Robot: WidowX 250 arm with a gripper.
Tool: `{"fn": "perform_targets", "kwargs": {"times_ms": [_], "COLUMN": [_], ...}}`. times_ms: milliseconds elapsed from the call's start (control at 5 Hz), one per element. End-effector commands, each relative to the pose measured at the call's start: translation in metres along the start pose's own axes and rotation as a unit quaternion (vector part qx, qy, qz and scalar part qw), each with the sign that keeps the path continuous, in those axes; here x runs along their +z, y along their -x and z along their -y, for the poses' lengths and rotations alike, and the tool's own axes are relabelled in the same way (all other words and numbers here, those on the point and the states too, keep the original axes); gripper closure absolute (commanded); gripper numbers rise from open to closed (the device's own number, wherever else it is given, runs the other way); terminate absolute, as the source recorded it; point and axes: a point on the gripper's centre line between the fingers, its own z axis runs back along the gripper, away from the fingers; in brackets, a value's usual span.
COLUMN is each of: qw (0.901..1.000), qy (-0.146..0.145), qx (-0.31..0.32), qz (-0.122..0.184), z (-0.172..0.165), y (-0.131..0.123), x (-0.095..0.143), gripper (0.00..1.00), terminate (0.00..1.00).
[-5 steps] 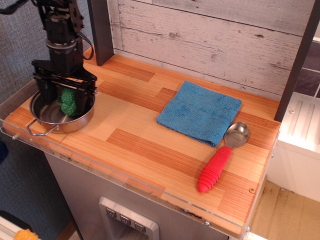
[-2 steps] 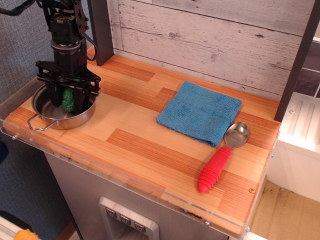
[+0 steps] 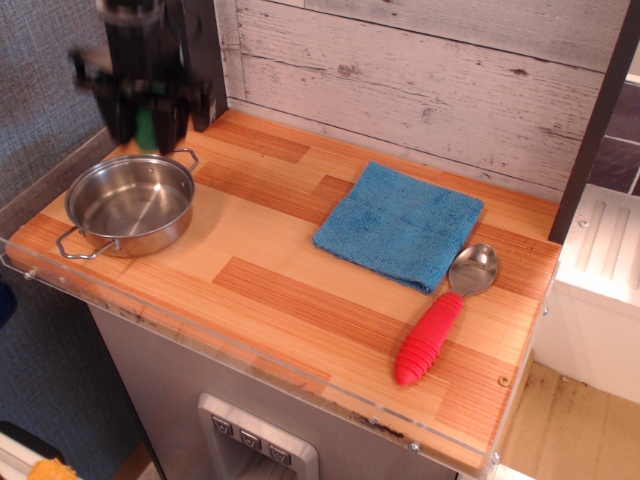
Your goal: Place the broccoli to the left of the napkin.
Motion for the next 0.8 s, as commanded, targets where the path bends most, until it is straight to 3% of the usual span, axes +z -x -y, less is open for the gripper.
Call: {"fn": "perform_targets", "kwargs": {"times_ms": [0,200,600], "qw": [0.9978,0.9982,0.9988], "qy": [0.045,0.048,0.044], "qx": [-0.024,-0.029,-0.019], "qz": [0.043,0.020,-0.007], "z": [0.039,0.056,0.059], "y": [-0.044,-0.060,-0.063], "x": [0.005,-0.012,-0.030], "gripper": [1.00,1.00,1.00], "terminate": [0.00,0.00,0.00]}}
